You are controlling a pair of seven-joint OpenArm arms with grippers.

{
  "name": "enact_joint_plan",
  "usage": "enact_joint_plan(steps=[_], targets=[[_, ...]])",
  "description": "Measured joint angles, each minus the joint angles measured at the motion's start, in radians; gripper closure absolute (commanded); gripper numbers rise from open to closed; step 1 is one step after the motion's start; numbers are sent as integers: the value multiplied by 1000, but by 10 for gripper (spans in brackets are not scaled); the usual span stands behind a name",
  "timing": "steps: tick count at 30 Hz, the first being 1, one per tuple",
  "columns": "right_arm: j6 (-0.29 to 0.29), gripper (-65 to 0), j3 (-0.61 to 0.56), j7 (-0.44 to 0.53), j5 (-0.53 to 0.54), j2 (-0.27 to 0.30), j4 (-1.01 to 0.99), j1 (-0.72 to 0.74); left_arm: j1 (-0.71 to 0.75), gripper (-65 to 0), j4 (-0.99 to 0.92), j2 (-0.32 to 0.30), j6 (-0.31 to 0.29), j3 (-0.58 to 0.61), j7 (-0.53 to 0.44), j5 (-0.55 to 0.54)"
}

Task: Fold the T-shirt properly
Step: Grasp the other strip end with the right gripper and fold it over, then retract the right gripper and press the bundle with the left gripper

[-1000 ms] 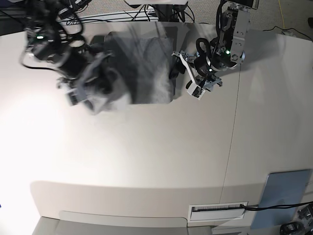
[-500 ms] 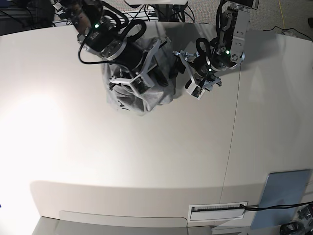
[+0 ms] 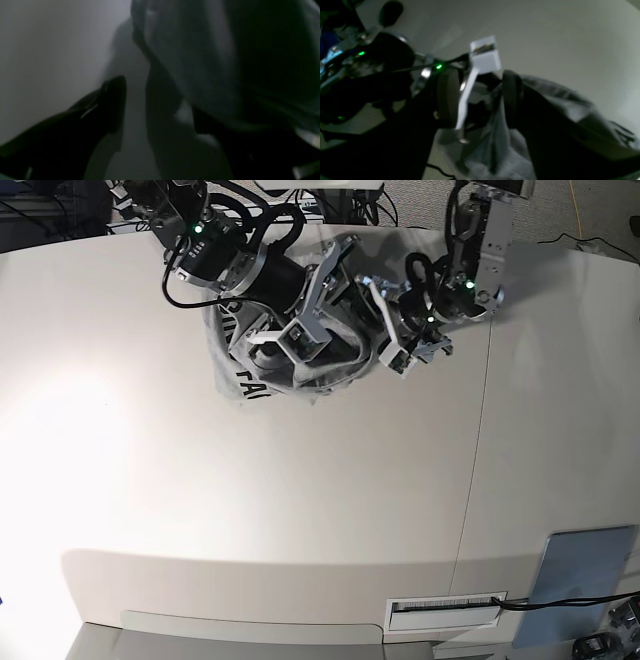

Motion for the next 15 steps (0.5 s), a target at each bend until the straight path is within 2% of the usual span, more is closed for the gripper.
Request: enact_joint_plan(steps=[3, 4, 7, 9, 13, 15], targets=[[-6, -279, 73, -29, -42, 0, 48, 0, 5, -412, 43, -69, 100, 0, 32, 8], [-31, -280, 111, -32, -48, 2, 58, 0, 5, -412, 58, -95, 142, -1, 51, 6], [-87, -279, 248, -77, -72, 40, 56, 0, 10, -412, 127, -166, 191, -2, 90, -66], [-111, -279, 332, -109, -85, 79, 55, 0, 21, -412, 180, -178, 178, -2, 125, -90], [-137, -279, 472, -132, -124, 178, 55, -16, 108, -412, 273, -170, 71, 0, 154, -235], [-161, -279, 533, -134, -140, 230, 56, -46, 157, -412, 314, -150, 68, 2, 158, -248]])
